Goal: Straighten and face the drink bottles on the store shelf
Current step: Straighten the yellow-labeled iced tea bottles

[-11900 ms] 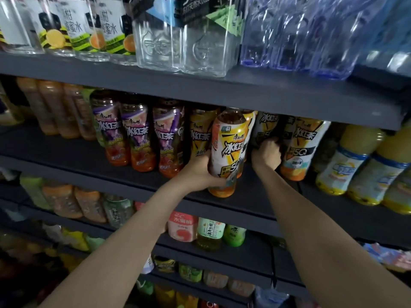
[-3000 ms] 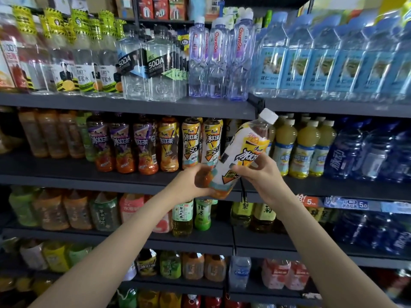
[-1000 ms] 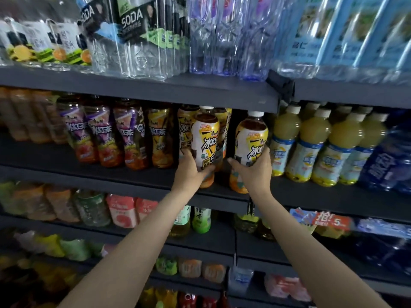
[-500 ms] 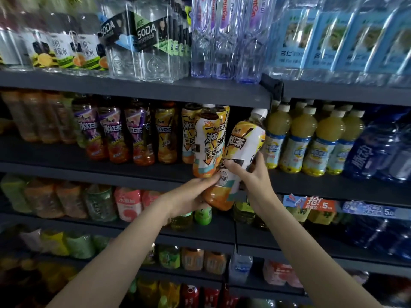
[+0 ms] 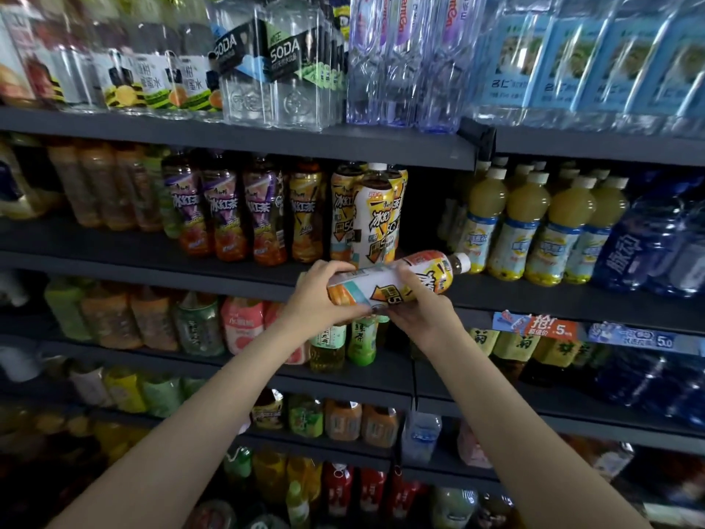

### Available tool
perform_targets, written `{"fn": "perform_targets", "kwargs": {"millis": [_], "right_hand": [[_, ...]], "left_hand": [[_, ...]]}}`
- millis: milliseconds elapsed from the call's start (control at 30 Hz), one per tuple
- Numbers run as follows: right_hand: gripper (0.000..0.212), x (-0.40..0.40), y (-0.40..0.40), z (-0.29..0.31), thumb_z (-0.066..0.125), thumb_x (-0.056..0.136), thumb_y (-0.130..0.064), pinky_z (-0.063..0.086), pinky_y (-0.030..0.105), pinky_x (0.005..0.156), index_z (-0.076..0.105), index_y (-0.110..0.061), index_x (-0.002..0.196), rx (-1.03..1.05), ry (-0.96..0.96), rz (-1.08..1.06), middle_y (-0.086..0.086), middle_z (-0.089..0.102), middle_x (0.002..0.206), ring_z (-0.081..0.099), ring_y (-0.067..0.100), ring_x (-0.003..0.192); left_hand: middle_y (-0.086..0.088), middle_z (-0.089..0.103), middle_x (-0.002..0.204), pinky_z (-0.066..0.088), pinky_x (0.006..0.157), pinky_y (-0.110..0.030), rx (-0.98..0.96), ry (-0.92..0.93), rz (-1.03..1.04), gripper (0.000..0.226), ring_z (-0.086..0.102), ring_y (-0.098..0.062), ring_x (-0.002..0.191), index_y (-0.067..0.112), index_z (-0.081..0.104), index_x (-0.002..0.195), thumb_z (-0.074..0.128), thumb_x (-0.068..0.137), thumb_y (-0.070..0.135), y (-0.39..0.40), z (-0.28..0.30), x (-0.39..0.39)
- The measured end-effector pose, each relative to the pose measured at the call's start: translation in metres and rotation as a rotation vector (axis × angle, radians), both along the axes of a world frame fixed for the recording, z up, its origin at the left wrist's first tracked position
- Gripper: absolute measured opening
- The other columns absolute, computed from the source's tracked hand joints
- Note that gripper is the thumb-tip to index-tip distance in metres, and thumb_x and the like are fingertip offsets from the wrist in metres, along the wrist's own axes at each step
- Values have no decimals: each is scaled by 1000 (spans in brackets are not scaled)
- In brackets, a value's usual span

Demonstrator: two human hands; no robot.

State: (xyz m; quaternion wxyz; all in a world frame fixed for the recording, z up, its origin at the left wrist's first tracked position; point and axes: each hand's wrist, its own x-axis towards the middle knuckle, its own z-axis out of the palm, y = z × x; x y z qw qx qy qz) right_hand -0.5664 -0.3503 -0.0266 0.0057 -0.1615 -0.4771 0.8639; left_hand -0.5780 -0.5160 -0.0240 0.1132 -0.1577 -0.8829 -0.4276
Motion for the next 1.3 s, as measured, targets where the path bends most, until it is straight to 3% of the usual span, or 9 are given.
{"fn": "perform_targets", "kwargs": {"millis": [100,200,333,467,600,767,867,1100,1300], "right_hand": [[50,6,8,4,73,81,-15,56,44,83,53,5,122,-4,74,-36,21,68,107,68,32,95],[51,11,19,9,70,84,-17,56,32,77,50,2,126,-40,148,-37,17,66,113,67,26,99],[46,15,31,13,63,89,-21,52,34,90,49,3,126,-43,197,3,17,65,116,65,25,104],[46,15,35,16,66,86,-28,53,37,88,49,-4,122,-58,123,20,18,61,116,62,27,107],[51,13,40,16,72,79,-28,55,35,83,48,-4,118,-99,120,12,19,62,114,63,27,104],[29,9,48,11,72,80,-8,57,32,76,58,-6,105,146,224,-80,15,69,108,68,27,98],[33,6,54,7,78,73,-4,56,29,76,59,-15,97,453,295,-153,2,71,98,68,19,94],[58,-21,67,7,84,67,-10,50,27,80,51,-16,114,1066,393,-228,1,65,105,60,14,97],[55,-77,67,12,81,71,-10,41,14,65,51,-5,117,1199,376,-223,6,63,106,57,16,93]], "left_hand": [[1,52,125,42,100,-35,405,-448,-75,69,51,-16,113,21,50,126,69,68,54,-9,13,6],[-8,71,92,56,82,-32,682,-774,-229,46,67,-19,84,12,61,108,59,79,48,-8,15,10],[-8,65,113,56,73,-22,673,-618,-281,44,66,-15,93,12,54,116,69,76,25,5,17,12],[11,52,120,42,85,-13,186,-27,-239,62,51,-5,107,30,46,118,82,68,21,12,21,3],[14,45,121,38,93,-16,47,214,-278,67,44,-4,115,33,41,118,82,68,17,20,19,-3],[5,49,120,39,87,-6,9,103,-300,55,50,-9,113,22,43,114,78,73,13,25,0,-17],[3,53,116,46,89,-19,104,73,-215,46,55,-13,112,14,48,115,74,77,9,24,-6,-30],[-12,49,127,40,95,-28,165,135,114,63,49,-23,118,2,41,127,76,76,18,30,3,-68],[-14,39,141,34,102,-35,121,-37,184,79,38,-29,131,1,29,140,72,80,29,55,8,-103]]}}
